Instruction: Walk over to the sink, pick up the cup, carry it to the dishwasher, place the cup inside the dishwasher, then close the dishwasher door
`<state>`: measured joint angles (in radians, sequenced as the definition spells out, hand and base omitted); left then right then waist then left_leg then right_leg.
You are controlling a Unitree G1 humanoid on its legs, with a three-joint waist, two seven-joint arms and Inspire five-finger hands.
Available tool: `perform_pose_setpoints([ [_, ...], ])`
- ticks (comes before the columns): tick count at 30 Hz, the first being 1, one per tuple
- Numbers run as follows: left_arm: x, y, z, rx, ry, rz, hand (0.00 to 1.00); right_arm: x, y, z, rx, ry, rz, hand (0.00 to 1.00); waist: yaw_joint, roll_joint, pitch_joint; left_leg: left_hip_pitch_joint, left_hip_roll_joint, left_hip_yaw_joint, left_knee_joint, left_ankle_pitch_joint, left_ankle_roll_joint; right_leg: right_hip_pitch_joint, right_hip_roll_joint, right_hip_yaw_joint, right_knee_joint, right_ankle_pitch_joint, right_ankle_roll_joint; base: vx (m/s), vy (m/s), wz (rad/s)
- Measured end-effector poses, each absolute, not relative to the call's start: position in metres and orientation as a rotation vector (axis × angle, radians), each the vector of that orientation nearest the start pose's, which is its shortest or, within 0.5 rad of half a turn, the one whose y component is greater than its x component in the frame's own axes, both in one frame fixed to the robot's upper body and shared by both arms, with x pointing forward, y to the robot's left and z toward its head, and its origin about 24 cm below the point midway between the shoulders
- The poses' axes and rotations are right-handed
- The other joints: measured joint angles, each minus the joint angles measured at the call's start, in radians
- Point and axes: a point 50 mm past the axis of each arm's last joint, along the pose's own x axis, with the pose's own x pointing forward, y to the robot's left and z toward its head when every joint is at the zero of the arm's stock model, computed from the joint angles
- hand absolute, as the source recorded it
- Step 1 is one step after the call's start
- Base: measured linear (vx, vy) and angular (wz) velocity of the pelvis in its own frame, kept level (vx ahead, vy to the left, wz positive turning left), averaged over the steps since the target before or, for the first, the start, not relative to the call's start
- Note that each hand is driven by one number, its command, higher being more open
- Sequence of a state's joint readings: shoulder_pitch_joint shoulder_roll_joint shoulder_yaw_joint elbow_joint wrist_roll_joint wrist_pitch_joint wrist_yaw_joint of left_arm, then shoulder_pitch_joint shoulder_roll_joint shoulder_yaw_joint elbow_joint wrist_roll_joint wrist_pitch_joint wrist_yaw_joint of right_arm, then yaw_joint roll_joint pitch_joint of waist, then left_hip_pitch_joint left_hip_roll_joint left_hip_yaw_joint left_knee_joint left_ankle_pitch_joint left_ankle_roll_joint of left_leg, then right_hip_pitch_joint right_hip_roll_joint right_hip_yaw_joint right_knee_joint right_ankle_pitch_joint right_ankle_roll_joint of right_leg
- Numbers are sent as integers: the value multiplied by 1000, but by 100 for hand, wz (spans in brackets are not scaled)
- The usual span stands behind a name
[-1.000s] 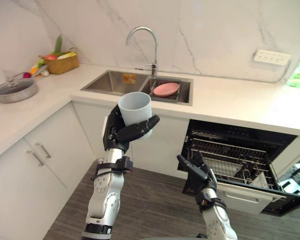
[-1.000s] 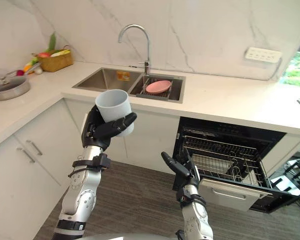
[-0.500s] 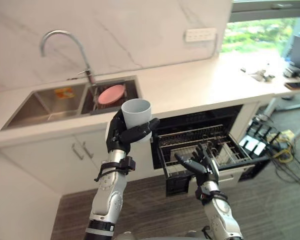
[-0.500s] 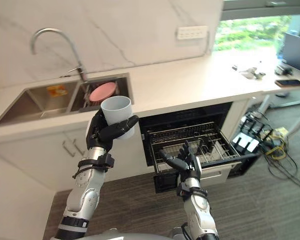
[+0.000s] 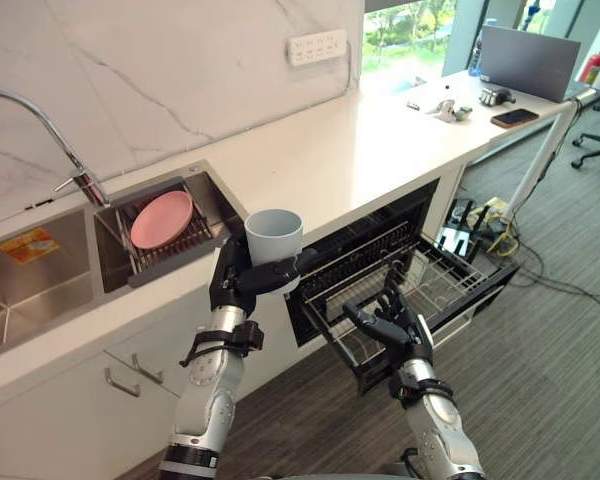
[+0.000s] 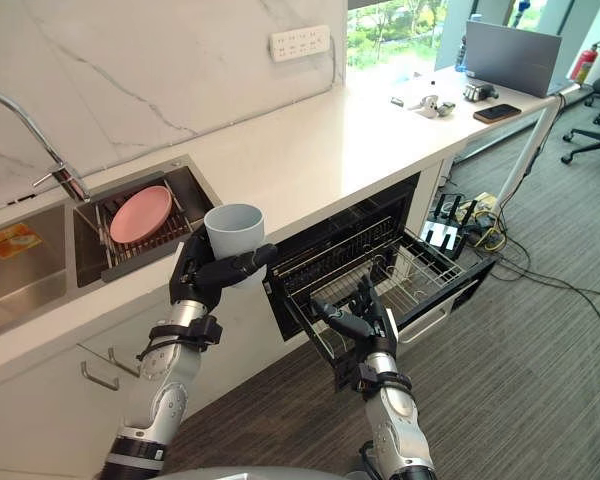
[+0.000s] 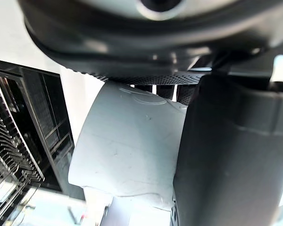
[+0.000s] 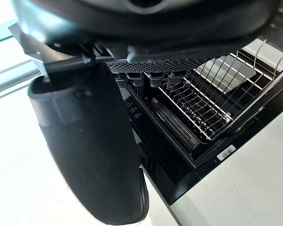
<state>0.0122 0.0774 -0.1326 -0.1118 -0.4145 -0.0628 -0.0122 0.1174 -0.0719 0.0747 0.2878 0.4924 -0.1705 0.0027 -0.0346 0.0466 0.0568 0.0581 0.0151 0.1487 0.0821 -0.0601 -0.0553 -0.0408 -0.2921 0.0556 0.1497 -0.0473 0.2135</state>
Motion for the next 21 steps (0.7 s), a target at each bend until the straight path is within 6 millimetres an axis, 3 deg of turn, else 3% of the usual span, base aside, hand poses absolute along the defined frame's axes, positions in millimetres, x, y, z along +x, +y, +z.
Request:
perform_pose_setpoints([
  [3,244,123,90,-342,-220,-257,0,215,-161,-30,446,213,-93,100,7,-1,0,4,-6,35,27,-43,10,-11,0,1,4,17,-20,38,63,-40],
  [5,242,119,99,-344,-257,-296,0,213,-163,-31,439,216,-96,100,-2,-1,1,15,-9,38,42,-70,24,-59,1,-26,116,11,-38,14,47,-39],
  [7,242,119,99,-343,-255,-291,0,212,-163,-32,437,223,-112,100,-7,-9,26,68,-14,59,38,-93,46,-186,-13,-110,400,26,-214,-11,102,-47],
  [8,242,120,98,-341,-252,-283,0,212,-163,-32,438,221,-113,100,-7,-4,30,83,-17,65,33,-97,51,-198,-19,-131,430,40,-232,-10,133,-74],
  [9,240,126,96,-334,-244,-254,0,213,-161,-30,440,216,-105,100,-3,-10,35,100,-10,100,21,-103,58,-206,-25,-171,433,52,-236,1,110,-87],
  [10,237,134,96,-330,-248,-215,0,215,-156,-26,448,197,-79,100,0,3,35,94,-4,138,21,-107,66,-204,-20,-218,381,45,-223,2,95,-91],
  [12,236,144,97,-320,-261,-164,0,217,-151,-20,450,172,-43,100,10,-4,31,66,13,167,22,-108,77,-199,40,-251,268,26,-176,45,1,-70],
  [13,236,152,98,-316,-267,-123,0,218,-149,-16,447,151,-28,100,11,-9,36,42,17,170,32,-107,70,-175,111,-282,148,30,-179,116,-48,-51],
  [14,236,155,96,-326,-263,-92,0,221,-154,-12,431,134,-28,100,11,6,51,29,24,164,56,-111,60,-162,125,-297,116,51,-182,118,-32,-42],
  [18,233,157,89,-345,-235,-40,0,224,-173,-6,404,82,-85,100,16,13,68,30,46,81,150,-132,45,-105,139,-307,93,38,-178,125,-59,-19],
  [21,227,157,84,-350,-227,-35,0,226,-181,3,406,8,-109,100,20,28,78,-6,94,82,364,-158,28,-8,166,-305,17,26,-182,51,-39,-7],
])
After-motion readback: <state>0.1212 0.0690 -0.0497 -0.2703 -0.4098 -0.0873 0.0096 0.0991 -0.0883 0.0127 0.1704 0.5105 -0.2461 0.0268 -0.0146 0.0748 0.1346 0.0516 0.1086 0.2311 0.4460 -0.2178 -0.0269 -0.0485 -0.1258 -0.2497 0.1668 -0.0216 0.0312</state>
